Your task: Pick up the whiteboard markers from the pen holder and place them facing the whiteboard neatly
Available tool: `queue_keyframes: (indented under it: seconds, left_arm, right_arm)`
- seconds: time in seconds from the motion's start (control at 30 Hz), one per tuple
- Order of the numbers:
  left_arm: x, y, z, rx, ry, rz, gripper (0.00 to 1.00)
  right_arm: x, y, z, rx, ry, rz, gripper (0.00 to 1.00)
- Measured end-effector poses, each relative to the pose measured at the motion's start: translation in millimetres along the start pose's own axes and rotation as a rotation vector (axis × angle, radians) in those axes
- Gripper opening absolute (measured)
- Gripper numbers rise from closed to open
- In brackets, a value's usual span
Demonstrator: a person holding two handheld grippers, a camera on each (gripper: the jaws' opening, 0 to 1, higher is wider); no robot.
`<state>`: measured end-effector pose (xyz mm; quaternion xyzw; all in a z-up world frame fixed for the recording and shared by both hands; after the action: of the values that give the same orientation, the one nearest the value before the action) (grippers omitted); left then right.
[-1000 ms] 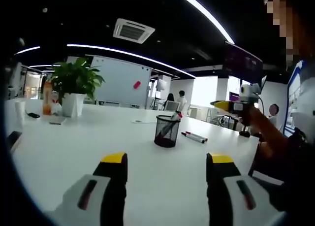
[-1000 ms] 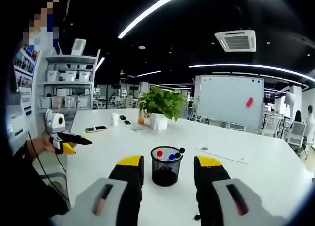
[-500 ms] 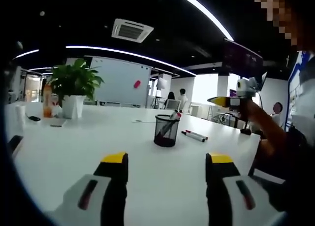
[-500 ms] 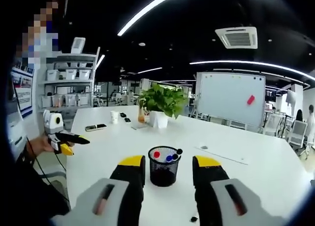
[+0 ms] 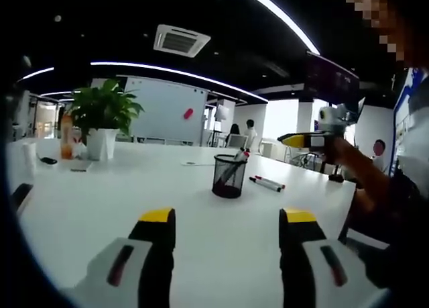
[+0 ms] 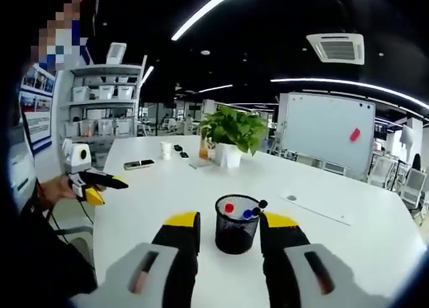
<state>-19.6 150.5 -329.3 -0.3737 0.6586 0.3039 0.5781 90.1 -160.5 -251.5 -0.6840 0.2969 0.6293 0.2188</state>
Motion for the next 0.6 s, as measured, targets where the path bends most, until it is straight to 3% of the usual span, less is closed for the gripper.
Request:
queue_keyframes:
  seconds: [0.6]
  left_arm:
    - [2.4,5,1.9,0.003,0.009,0.009,0.63]
  right_arm:
    - [-7.6,-23,6,0.007,-0.009,0.001,0.34]
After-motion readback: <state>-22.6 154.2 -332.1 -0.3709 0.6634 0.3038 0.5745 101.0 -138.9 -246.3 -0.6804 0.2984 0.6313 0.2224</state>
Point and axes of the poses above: the point that each gripper's makers call its tool centre point, and the gripper's own axes: y roughly backward along the fingers, z roughly to its left, x roughly out of its underside, the point moved 7 cm from there along y, roughly backward along the fingers, and after that the axes turned 8 degrees about -z, right-handed, at the moved point
